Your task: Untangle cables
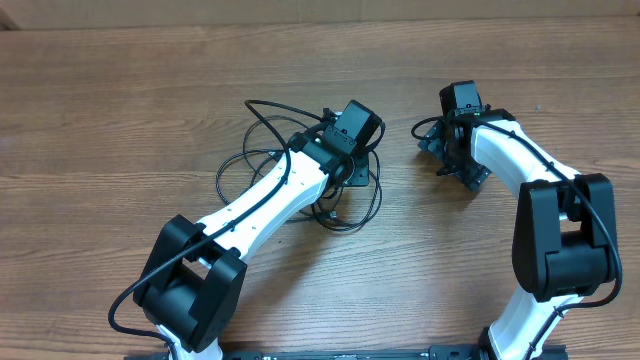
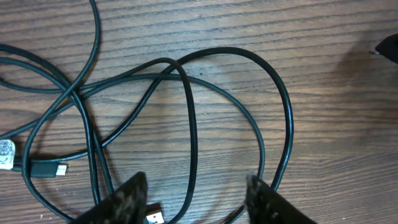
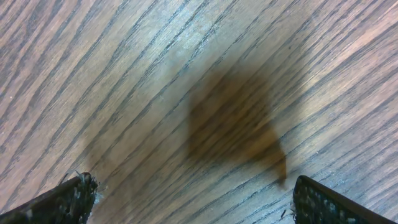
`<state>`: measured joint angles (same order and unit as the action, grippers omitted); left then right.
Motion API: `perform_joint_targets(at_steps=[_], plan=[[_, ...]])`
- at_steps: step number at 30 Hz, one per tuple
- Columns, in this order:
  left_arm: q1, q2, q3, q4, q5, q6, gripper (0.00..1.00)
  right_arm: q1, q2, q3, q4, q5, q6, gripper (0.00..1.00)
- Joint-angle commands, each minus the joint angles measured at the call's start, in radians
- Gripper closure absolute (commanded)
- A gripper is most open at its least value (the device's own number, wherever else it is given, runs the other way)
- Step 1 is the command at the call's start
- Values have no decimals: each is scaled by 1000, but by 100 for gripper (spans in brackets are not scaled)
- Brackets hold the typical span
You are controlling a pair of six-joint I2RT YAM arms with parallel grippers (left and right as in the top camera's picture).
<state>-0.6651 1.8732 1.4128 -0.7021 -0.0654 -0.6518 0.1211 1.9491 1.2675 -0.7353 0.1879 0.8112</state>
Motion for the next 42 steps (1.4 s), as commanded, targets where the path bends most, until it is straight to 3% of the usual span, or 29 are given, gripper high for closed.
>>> perform_joint_targets(at_steps=[1, 9, 14, 25, 27, 29, 33, 37, 42], plan=[[3, 16, 8, 3, 6, 1, 39, -1, -11, -5, 2, 7, 3, 0], [3, 30, 7, 4, 3, 1, 51, -1, -11, -5, 2, 7, 3, 0], [3, 75, 7, 36, 4, 1, 48, -1, -11, -5, 2, 7, 3, 0], [5, 96, 8, 46, 3, 2, 65, -1, -11, -5, 2, 7, 3, 0], [5, 96, 8, 54, 3, 33, 66, -1, -11, -5, 2, 7, 3, 0], [5, 96, 8, 68, 4, 150, 74, -1, -11, -5, 2, 7, 3, 0], [5, 96, 7, 68, 4, 271, 74, -1, -11, -5, 2, 7, 3, 0], [5, 96, 8, 68, 5, 275, 74, -1, -11, -5, 2, 7, 3, 0], [5, 96, 8, 68, 5, 275, 89, -1, -11, -5, 2, 7, 3, 0]])
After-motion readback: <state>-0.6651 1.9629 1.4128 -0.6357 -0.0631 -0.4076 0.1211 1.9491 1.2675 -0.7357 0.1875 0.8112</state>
